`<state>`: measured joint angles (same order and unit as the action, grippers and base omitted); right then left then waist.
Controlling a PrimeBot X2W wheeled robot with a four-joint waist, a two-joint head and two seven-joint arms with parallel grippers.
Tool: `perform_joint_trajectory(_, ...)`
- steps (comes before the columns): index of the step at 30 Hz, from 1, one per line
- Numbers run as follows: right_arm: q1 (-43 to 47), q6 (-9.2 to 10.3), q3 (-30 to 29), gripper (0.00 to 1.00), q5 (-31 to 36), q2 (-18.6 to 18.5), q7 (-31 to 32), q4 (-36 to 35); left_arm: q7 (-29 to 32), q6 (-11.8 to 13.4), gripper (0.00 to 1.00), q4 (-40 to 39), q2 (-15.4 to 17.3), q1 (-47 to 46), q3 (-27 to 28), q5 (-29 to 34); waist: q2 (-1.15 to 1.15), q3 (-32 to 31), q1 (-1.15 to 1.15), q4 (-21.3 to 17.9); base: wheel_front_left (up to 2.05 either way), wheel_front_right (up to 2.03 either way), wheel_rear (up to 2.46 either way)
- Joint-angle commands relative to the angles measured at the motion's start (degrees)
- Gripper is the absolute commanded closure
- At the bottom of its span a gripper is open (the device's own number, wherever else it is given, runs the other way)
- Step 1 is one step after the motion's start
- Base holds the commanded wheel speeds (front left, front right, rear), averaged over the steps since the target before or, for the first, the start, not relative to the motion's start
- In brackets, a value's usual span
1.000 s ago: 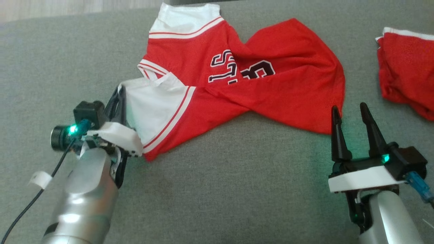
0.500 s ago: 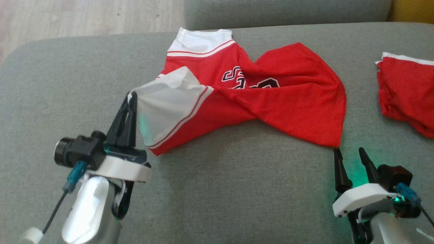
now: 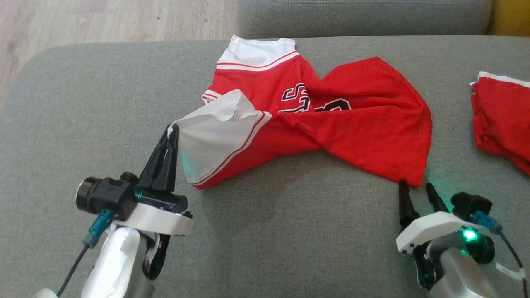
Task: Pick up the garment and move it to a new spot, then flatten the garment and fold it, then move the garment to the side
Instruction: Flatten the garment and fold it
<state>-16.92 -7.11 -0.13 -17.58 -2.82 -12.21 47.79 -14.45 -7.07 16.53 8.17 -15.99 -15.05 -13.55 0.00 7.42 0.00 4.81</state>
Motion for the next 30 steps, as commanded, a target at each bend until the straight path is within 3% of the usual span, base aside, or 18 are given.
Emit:
perform_joint_trajectory(1,-1.8,-0.37,2.4,0.0,-0.5,-0.1,-0.5,0.8,-0.5,0.0,1.0,-2.0,0.6,-1.1,1.9,0.3,0.0,-0.1,0.0,0.0,0.0,0.0,0.0)
perform_joint_trajectory(10,-4.7,-0.37,4.5,0.0,-2.8,-0.1,-2.3,6.2,-0.5,-0.1,1.0,-1.9,0.7,-0.5,2.0,0.9,0.0,-0.1,0.0,-0.1,0.0,0.0,0.0)
perform_joint_trajectory(12,-5.2,-0.37,5.2,0.87,-3.3,-0.1,-2.5,7.0,-0.5,-0.1,1.0,-1.9,0.8,-0.5,2.0,1.1,0.0,-0.2,0.0,-0.3,0.0,0.0,0.0)
perform_joint_trajectory(13,-5.4,-0.37,5.6,1.0,-3.7,-0.1,-2.5,7.3,-0.5,-0.1,1.0,-1.8,0.8,-0.5,2.1,1.1,0.0,-0.3,0.0,-0.4,0.0,0.0,0.0)
perform_joint_trajectory(20,-4.4,-0.37,8.2,1.0,-7.5,-0.1,-2.8,5.0,-0.5,0.3,1.0,-1.3,1.6,1.1,3.8,1.8,0.0,-3.6,0.0,-1.9,0.0,0.0,0.0)
perform_joint_trajectory(30,-3.0,-0.37,7.8,1.0,-4.2,-0.1,-2.8,-12.8,-0.5,1.8,1.0,-6.4,4.1,2.1,7.6,4.1,0.0,-8.6,0.0,-4.9,0.0,0.0,0.0)
